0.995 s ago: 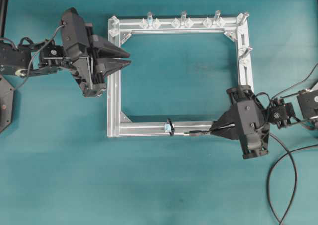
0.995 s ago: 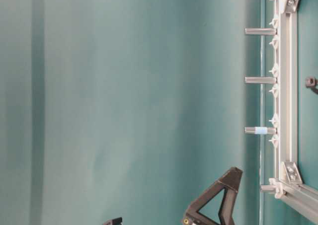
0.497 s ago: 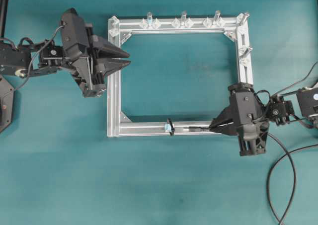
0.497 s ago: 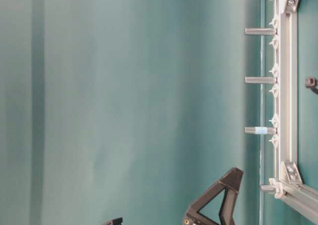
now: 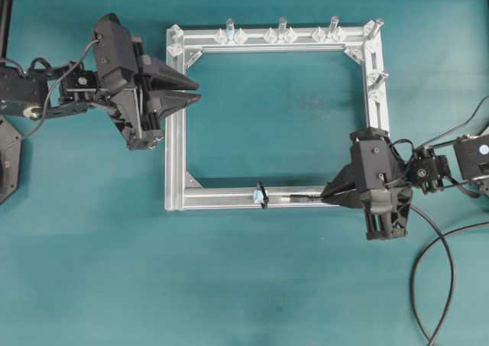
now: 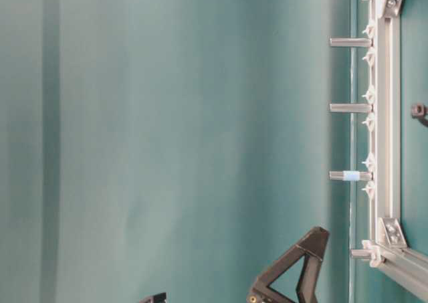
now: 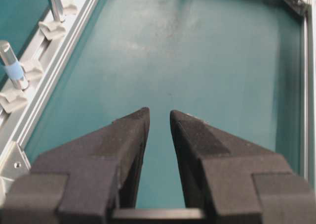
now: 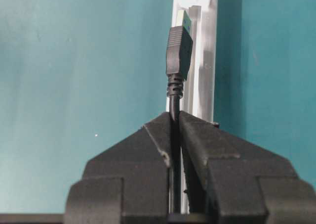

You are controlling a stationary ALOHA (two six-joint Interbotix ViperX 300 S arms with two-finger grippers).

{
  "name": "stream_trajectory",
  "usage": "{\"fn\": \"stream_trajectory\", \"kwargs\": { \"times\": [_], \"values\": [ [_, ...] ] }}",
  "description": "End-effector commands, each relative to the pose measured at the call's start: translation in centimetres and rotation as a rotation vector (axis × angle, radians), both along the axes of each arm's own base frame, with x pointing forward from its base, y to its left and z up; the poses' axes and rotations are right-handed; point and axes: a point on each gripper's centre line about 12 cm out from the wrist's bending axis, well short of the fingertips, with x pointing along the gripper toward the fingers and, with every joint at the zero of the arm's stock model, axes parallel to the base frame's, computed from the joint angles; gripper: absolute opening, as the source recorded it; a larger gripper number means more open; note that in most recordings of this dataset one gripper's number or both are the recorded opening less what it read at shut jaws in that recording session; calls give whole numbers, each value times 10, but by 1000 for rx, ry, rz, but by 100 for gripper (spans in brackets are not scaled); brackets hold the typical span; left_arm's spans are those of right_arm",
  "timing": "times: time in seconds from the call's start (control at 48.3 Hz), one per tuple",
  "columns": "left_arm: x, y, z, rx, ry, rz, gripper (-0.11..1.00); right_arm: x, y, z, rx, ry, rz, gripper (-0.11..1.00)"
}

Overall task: Insert the wire through the string loop located in the center.
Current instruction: 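Move the right gripper to align the USB plug with the zip-tie loop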

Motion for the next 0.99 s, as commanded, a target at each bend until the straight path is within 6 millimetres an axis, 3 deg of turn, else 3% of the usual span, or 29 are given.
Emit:
{"fn": "stream_trajectory", "kwargs": {
  "times": [0.0,0.974],
  "values": [
    [2,-1,9,3,-29,-2,28,6,0,9,8,-33,-3,7],
    [2,-1,9,5,-27,-6,28,10,-2,12,9,-47,-14,7]
  ]
}}
